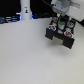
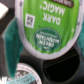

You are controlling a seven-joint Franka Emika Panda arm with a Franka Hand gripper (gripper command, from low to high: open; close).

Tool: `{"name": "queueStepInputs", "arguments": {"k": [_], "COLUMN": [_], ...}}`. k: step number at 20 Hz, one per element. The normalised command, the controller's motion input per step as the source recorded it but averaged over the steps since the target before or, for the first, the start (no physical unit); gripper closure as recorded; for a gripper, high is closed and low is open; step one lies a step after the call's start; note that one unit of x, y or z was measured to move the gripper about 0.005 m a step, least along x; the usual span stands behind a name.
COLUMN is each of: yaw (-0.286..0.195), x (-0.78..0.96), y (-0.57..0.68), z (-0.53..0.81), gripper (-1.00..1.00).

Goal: Open the kcup holder, insert the kcup into the holder, and close the kcup holder

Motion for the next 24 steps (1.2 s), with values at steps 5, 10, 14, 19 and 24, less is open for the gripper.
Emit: {"name": "queueStepInputs", "arguments": {"k": [5,10,14,19,24], "yaw": [0.089,0.107,0.091,0.064,0.042], "x": [0.19,0.38,0.46,0.5,0.55], "y": [0.08,-0.19,-0.31,-0.43,-0.46], "z": [0.31,0.48,0.53,0.36,0.26], "gripper": [-1.0,-1.0,-1.0,-1.0,-1.0]}}
